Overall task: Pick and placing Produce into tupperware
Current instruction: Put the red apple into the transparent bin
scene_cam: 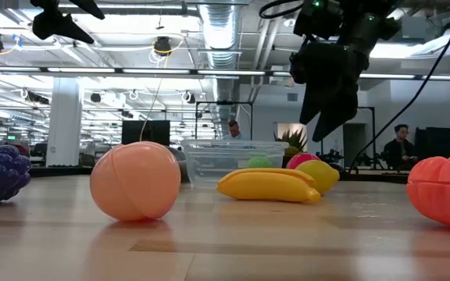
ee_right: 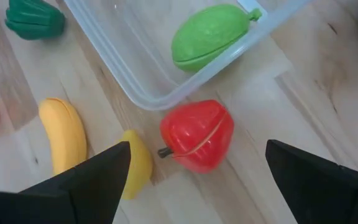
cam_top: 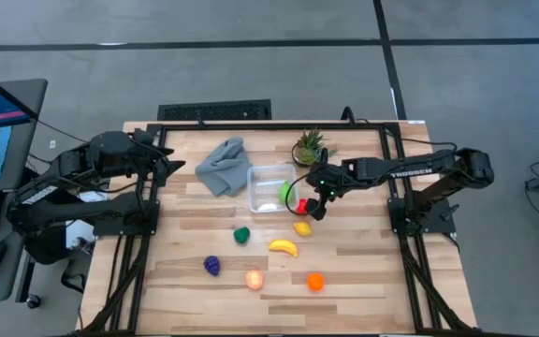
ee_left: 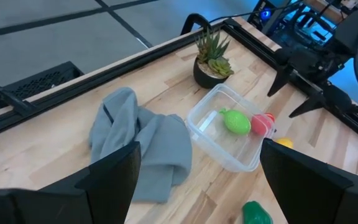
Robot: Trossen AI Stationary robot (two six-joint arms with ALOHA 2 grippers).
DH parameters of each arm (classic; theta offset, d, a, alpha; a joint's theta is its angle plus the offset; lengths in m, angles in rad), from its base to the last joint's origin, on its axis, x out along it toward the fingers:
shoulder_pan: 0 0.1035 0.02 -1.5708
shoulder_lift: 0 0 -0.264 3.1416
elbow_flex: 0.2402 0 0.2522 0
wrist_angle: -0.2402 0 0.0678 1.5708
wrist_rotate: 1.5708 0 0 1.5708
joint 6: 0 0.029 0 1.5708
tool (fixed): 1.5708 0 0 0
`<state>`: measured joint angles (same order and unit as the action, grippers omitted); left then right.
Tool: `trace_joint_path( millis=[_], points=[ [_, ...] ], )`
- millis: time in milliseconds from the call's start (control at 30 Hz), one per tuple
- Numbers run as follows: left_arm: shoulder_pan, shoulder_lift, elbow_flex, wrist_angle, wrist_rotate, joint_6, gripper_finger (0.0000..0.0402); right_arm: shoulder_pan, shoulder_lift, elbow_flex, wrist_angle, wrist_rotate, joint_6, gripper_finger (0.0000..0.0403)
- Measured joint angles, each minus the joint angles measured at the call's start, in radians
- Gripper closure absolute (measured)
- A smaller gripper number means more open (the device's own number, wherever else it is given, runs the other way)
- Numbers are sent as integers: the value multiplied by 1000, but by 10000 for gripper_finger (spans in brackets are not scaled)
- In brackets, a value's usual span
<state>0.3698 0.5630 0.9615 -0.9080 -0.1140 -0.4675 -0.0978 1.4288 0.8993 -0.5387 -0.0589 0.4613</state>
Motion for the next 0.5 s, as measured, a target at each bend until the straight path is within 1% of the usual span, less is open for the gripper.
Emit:
trace_joint_path(
  millis=[167,300,367,500],
  points=[
    [0,0,0,0,-4,0,84,33,2,0,2,5,10,4],
    [0,0,0,0,-3,1,84,46,36,-2,2,34,18,5],
    [0,0,0,0,-3,1,84,47,69,1,41,32,21,4],
    [0,0,0,-5,-2,1,84,56,112,-1,60,49,42,4]
  ],
)
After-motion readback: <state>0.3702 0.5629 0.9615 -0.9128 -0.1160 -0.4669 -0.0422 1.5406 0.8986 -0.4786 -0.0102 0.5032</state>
